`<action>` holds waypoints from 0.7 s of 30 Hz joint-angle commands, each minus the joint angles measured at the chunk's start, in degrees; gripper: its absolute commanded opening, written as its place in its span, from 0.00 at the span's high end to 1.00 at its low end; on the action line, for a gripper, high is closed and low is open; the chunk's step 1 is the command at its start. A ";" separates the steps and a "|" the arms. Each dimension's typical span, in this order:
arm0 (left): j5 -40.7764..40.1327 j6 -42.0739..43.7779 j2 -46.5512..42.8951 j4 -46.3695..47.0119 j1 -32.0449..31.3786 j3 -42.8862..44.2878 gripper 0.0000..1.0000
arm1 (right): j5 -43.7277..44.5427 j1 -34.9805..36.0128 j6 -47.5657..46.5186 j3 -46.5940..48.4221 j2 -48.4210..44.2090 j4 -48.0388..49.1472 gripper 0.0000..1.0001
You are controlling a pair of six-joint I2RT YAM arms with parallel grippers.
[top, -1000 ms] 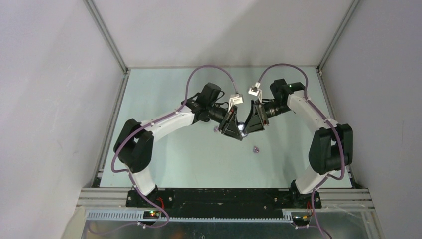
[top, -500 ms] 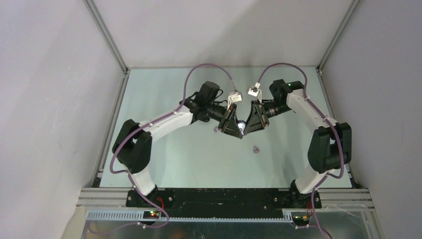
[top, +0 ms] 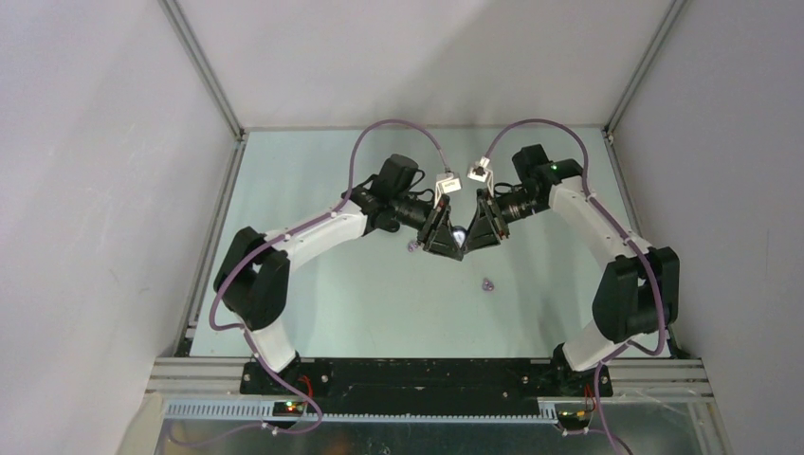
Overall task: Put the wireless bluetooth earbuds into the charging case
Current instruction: Pass from the right arm to the left
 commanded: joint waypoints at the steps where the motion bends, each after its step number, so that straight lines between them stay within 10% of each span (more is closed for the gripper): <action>1: -1.20 -0.23 0.00 -0.04 0.06 1.43 0.53 | 2.60 0.03 4.76 -0.81 -3.38 5.58 0.85; 9: -0.79 0.32 0.08 -0.60 0.05 1.65 0.62 | 3.91 0.41 5.61 -1.32 -3.83 6.96 0.85; 15: -0.47 0.60 -0.02 -0.73 0.01 1.65 0.89 | 4.11 0.70 5.75 -1.35 -4.12 7.06 0.84; 21: 0.68 1.47 -0.18 -1.32 0.02 1.55 1.00 | 2.68 -0.04 5.62 -1.35 -4.34 6.93 0.61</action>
